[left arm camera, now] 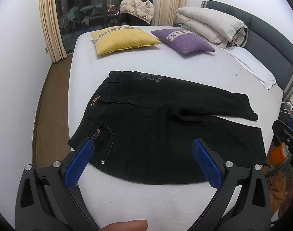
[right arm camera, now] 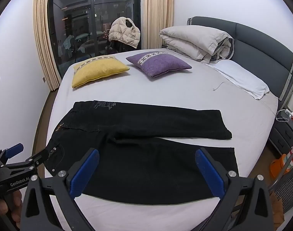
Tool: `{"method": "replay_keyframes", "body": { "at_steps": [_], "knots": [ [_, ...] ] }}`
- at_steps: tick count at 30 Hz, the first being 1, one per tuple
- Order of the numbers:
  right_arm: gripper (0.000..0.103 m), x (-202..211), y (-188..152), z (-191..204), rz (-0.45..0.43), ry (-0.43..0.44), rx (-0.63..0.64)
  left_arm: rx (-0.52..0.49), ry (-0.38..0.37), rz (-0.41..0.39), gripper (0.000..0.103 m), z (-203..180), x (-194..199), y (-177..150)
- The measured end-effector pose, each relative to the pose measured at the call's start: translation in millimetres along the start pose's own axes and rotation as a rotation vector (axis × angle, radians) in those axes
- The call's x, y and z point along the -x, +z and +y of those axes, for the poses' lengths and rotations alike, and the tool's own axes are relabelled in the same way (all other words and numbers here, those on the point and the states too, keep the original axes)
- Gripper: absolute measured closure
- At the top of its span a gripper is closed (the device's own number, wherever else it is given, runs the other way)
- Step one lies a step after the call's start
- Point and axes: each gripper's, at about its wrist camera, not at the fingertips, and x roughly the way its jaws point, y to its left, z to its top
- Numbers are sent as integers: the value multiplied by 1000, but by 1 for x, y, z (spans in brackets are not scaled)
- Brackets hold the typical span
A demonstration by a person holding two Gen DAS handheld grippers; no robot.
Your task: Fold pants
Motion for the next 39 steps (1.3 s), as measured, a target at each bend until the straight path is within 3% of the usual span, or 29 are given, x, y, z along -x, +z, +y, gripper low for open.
{"method": "replay_keyframes", "body": {
  "at_steps": [39],
  "knots": [
    [1, -3, -4, 4, 11, 6, -2, 0, -1, 6, 0, 1, 0, -1]
  ]
}}
